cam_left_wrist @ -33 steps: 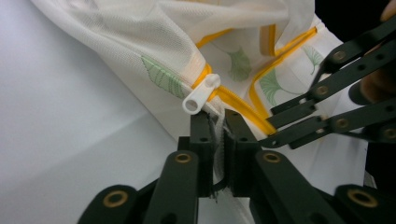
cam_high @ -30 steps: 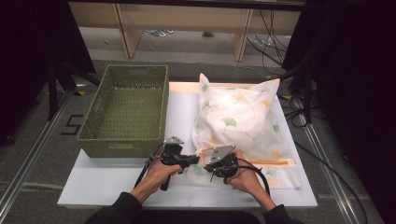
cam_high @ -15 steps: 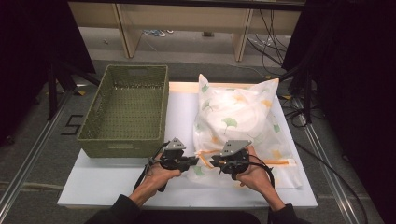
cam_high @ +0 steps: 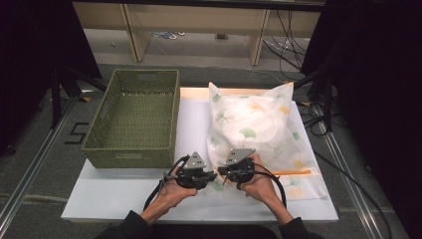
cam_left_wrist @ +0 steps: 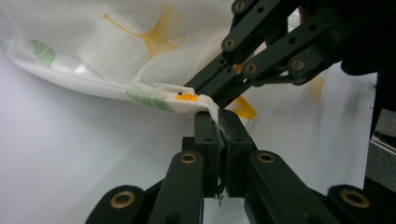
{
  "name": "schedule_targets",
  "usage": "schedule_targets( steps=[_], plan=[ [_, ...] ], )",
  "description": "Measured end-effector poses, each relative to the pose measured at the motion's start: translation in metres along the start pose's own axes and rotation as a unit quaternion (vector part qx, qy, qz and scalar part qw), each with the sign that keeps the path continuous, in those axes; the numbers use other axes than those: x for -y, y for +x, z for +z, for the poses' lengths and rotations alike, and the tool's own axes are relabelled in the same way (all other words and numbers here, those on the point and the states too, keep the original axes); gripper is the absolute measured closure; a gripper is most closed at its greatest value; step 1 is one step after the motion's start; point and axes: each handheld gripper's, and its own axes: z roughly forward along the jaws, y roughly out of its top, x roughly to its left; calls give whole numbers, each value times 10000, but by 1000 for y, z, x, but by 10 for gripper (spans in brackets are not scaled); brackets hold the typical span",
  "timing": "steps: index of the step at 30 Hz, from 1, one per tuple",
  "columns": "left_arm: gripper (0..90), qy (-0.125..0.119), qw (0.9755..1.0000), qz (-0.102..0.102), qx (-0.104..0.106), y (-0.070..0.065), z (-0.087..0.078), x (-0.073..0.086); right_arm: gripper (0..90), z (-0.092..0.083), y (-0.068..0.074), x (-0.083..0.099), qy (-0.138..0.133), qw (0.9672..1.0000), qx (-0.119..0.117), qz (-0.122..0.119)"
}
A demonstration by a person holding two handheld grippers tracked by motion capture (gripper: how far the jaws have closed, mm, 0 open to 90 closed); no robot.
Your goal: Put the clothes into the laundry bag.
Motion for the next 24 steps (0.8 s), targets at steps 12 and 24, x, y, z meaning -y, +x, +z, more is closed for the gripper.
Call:
schedule_targets(
  steps=[12, 24],
  plan=[
    [709, -76, 9985, -549, 54, 12, -1, 1, 890, -3, -6, 6, 83, 9999, -46, 69],
    [652, -106, 9896, -1405, 296, 33, 2, 4, 863, -10, -6, 7, 36, 9999, -118, 39]
  ],
)
